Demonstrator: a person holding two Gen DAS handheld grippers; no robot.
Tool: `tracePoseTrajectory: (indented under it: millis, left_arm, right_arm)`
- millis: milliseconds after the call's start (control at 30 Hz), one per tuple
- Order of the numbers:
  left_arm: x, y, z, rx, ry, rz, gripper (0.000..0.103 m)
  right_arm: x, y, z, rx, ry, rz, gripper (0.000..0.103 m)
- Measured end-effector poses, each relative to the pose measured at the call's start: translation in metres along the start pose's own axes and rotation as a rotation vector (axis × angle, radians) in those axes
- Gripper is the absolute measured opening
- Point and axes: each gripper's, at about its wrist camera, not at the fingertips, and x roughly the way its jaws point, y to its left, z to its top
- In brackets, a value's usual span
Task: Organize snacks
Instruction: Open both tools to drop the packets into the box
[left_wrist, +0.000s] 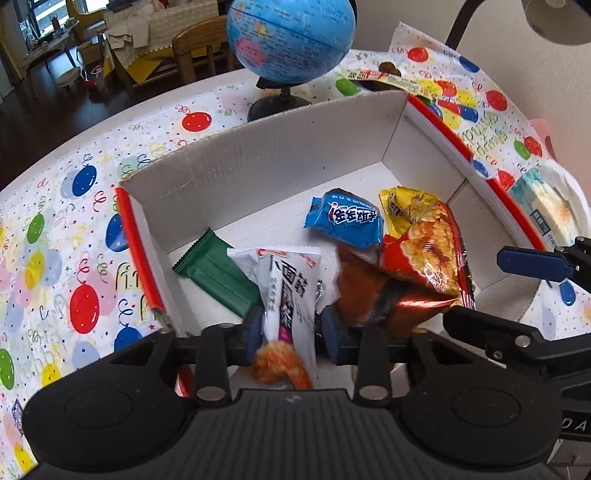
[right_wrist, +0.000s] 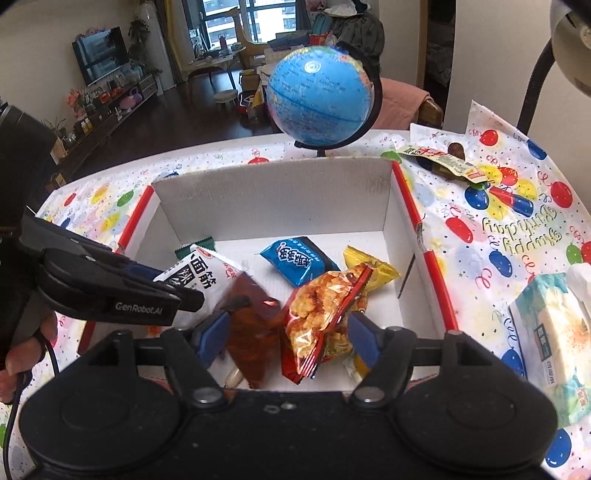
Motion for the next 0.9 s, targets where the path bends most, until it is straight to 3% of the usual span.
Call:
tracePoseTrajectory:
  millis: [267,367,567,667,900]
  left_arm:
    - [-0.039,0.011,-0.01,-0.034,-0.067,-0.034,0.045]
    - [-0.056,0.017,-0.017,-0.042,-0.1,-0.042,0.054]
    - [-0.089,0.032,-0.031,-0.058,-0.161,-0.042,0.057]
    - [-0.104,0.043,-0.04,-0.07,-0.193,-0.04,0.068]
    - [-0.132,0.075,-0.064,-0.094,-0.233,-0.011,0.069]
  right_arm:
    - [-0.026,0.005,0.0,0.024,-0.05,0.011,0.075]
    - [-0.037,0.012,-0.001,0.028,-0.072,0.015,0.076]
    - [-0.055,0.032,0.0,0.031,-0.11,0.029,0.082]
    - [-0.063,0.045,0.001,0.031,-0.132,0.041,0.085]
    - [-0.068,0.08,0.004,0.04,-0.155,0.076,0.088]
